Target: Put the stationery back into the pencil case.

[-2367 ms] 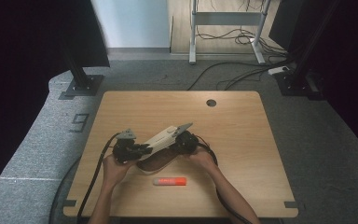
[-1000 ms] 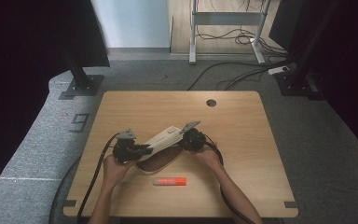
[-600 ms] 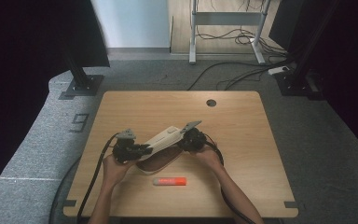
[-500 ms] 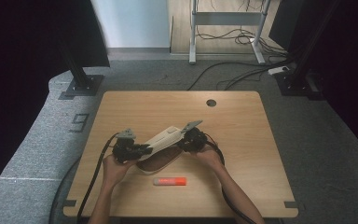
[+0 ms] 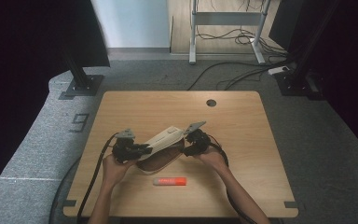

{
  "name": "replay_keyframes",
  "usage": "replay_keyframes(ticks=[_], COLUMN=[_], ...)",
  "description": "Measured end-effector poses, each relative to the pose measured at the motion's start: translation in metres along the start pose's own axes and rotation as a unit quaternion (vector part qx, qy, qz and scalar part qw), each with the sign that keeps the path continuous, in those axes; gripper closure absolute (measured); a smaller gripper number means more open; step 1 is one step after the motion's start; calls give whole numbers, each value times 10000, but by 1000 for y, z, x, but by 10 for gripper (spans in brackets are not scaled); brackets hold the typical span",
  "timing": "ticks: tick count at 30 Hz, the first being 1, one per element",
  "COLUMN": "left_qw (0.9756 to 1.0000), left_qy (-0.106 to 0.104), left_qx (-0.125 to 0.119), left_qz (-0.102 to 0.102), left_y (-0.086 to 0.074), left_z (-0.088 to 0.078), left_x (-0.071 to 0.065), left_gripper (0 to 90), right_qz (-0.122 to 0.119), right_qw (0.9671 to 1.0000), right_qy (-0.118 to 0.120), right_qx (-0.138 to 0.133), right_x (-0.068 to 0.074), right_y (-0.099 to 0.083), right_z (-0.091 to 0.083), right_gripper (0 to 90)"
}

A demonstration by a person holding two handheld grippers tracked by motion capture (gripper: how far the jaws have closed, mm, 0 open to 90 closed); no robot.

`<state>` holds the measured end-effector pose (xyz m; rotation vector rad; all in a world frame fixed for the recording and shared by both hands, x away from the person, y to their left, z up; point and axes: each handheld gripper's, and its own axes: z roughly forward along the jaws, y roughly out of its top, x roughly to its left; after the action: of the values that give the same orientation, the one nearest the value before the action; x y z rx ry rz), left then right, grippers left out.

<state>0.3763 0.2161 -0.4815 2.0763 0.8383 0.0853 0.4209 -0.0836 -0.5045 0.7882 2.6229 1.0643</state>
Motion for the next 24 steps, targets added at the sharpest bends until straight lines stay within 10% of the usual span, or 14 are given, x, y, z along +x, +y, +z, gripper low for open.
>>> replay_keyframes(ticks=[24], left_qw=[10000], left_qy=[-9], left_qx=[25], left_qz=[22], left_y=[0], left_z=[0], left_x=[0], left_gripper=[747], right_qz=[-70], right_qw=[9998], right_qy=[160], right_qx=[-53], right_x=[18], right_y=[-15], right_z=[-24], right_gripper=[136])
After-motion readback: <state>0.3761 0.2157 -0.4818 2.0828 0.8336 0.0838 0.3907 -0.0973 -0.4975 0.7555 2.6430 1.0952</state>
